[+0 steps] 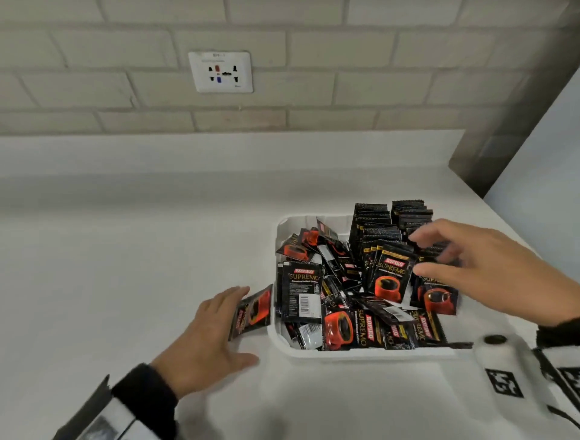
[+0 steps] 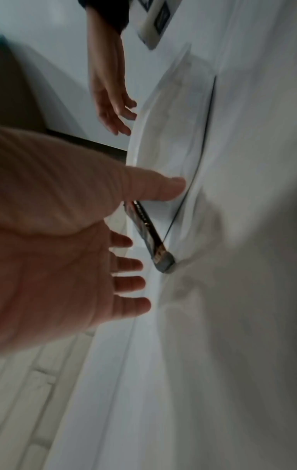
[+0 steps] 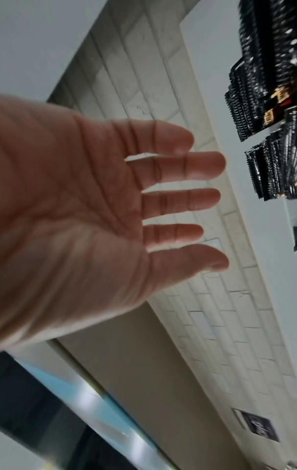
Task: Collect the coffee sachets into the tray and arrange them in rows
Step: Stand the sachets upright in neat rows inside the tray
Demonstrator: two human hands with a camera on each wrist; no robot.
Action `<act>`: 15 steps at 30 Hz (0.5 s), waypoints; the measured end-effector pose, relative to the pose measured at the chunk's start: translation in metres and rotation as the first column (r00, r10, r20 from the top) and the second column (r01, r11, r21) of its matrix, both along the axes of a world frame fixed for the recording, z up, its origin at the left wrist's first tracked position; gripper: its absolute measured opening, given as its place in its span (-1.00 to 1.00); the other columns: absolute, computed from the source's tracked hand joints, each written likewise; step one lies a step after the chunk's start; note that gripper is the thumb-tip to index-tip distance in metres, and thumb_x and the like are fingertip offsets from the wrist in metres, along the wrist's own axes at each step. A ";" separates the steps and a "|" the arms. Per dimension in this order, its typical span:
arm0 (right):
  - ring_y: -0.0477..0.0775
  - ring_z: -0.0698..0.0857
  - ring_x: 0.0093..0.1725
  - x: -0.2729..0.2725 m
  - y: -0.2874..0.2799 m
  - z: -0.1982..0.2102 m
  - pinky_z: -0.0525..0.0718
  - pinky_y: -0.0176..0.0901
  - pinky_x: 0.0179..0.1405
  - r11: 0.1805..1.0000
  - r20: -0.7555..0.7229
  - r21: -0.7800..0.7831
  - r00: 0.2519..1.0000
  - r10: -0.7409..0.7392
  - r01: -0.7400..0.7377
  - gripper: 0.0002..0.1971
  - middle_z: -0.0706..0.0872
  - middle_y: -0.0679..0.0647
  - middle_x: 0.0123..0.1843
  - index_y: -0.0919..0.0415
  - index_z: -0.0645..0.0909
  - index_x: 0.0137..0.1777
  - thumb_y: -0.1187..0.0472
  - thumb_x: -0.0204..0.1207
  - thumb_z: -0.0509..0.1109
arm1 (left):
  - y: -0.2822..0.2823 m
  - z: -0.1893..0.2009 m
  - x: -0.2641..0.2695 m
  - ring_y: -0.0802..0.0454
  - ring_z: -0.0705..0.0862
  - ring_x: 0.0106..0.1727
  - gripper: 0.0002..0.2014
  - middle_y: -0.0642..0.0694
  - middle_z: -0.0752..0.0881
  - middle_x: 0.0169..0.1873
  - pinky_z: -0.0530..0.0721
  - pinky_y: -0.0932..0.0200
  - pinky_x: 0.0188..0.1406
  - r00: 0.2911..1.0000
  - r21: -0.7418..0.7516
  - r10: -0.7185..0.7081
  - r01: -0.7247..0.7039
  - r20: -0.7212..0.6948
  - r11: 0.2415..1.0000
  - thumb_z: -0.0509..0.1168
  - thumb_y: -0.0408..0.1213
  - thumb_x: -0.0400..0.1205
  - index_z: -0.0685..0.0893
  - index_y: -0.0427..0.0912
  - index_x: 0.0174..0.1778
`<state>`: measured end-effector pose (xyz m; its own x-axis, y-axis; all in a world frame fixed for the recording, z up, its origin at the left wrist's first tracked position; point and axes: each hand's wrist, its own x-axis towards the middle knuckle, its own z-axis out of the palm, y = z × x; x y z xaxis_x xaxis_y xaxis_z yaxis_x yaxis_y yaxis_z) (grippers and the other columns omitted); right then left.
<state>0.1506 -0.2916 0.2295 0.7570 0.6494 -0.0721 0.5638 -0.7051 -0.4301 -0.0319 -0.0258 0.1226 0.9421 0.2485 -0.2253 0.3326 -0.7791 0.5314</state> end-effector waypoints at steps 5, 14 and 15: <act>-0.37 0.64 -0.06 -0.024 -0.017 -0.013 0.62 -0.31 -0.15 0.984 -0.125 0.165 0.991 -0.042 0.063 -0.36 0.52 -0.61 0.10 -0.62 0.38 0.01 -0.69 -0.15 0.16 | 0.007 0.000 0.010 0.20 0.17 0.38 -0.05 0.21 0.30 0.37 0.23 0.26 0.41 0.997 -0.104 0.067 -0.063 0.029 0.993 0.47 -0.15 0.47 -0.09 0.13 0.58; -0.19 0.70 -0.12 -0.057 -0.035 -0.032 0.62 -0.35 -0.23 0.909 -0.261 0.382 0.963 -0.066 0.166 -0.59 0.64 -0.41 0.05 -0.51 0.48 0.03 -0.02 0.28 0.50 | 0.023 0.011 0.010 0.33 0.53 0.05 -0.29 0.28 0.45 0.02 0.36 0.67 0.00 0.974 0.033 0.005 -0.013 0.225 0.999 0.59 -0.29 0.33 0.49 -0.05 0.40; -0.18 0.69 -0.11 -0.059 -0.035 -0.035 0.62 -0.35 -0.21 0.902 -0.253 0.398 0.965 -0.067 0.167 -0.55 0.64 -0.42 0.05 -0.50 0.49 0.03 0.11 0.34 0.50 | 0.022 0.019 0.012 0.41 0.53 0.01 -0.30 0.28 0.45 0.02 0.34 0.72 -0.04 0.957 0.054 -0.018 0.003 0.290 0.999 0.60 -0.36 0.29 0.54 -0.09 0.36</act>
<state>0.0917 -0.3271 0.1950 0.8244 0.5659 0.0034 0.3396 -0.4900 -0.8028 -0.0201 -0.0035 0.1418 0.9676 0.2423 0.0710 0.1618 -0.8109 0.5623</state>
